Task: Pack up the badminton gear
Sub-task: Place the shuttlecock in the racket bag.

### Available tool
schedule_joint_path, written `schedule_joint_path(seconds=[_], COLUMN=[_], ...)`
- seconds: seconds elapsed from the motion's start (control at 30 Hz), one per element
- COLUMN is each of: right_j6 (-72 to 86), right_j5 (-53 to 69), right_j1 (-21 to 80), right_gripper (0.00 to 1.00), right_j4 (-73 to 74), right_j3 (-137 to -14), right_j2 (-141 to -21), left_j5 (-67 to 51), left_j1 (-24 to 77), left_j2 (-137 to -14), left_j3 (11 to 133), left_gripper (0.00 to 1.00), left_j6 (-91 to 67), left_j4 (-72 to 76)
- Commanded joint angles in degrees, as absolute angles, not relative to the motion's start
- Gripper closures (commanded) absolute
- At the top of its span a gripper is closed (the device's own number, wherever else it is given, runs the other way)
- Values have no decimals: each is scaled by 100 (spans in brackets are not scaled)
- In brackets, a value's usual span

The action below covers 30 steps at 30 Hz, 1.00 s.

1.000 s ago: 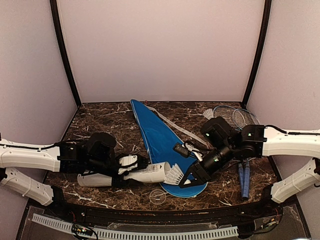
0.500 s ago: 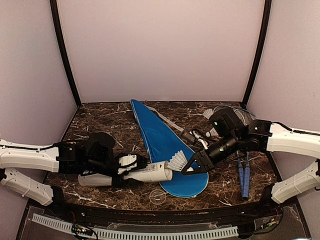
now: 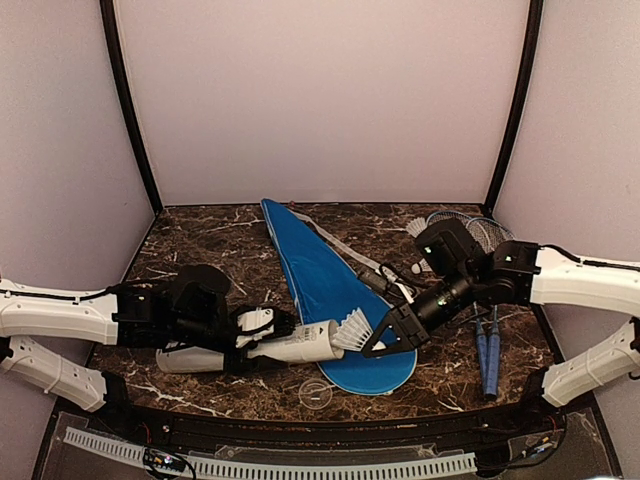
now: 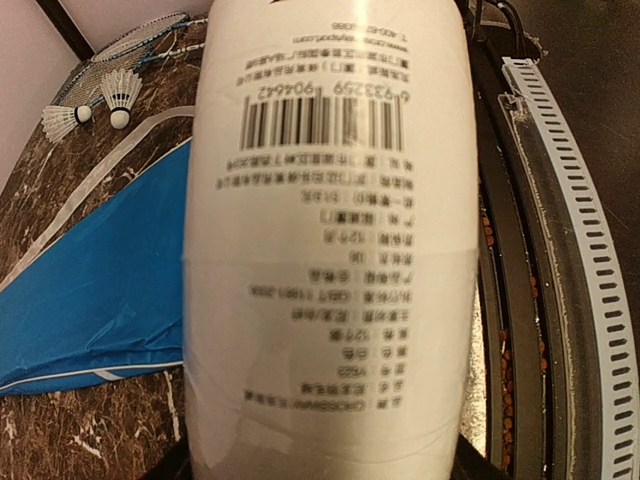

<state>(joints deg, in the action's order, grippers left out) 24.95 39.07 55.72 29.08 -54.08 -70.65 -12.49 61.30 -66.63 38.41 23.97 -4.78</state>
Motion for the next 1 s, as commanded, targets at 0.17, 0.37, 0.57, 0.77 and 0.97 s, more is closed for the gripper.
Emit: schedule_joint_path(seconds=[0.17, 0.37, 0.57, 0.77, 0.97], right_j6=[2647, 2359, 2191, 2054, 2140], right_j5=[4213, 4347, 4465, 4501, 4160], right_j1=[5938, 6013, 6094, 6117, 6085], right_gripper=[75, 75, 75, 75, 77], right_j4=[2655, 3024, 3411, 3649, 3823], right_j3=[-5301, -5385, -5632, -5726, -6042], right_j2=[-7151, -7411, -7543, -7667, -7449], left_j5=[-1273, -1242, -1265, -1129, -1014], left_j1=[6147, 6152, 6169, 6318, 6407], left_j2=[-6549, -6407, -6435, -6395, -6422], left_j3=[3876, 3803, 3827, 3766, 3768], left_gripper=[39, 39, 39, 39, 39], left_j6=[2390, 2467, 2519, 2590, 2591], left_j4=[-316, -261, -325, -303, -337])
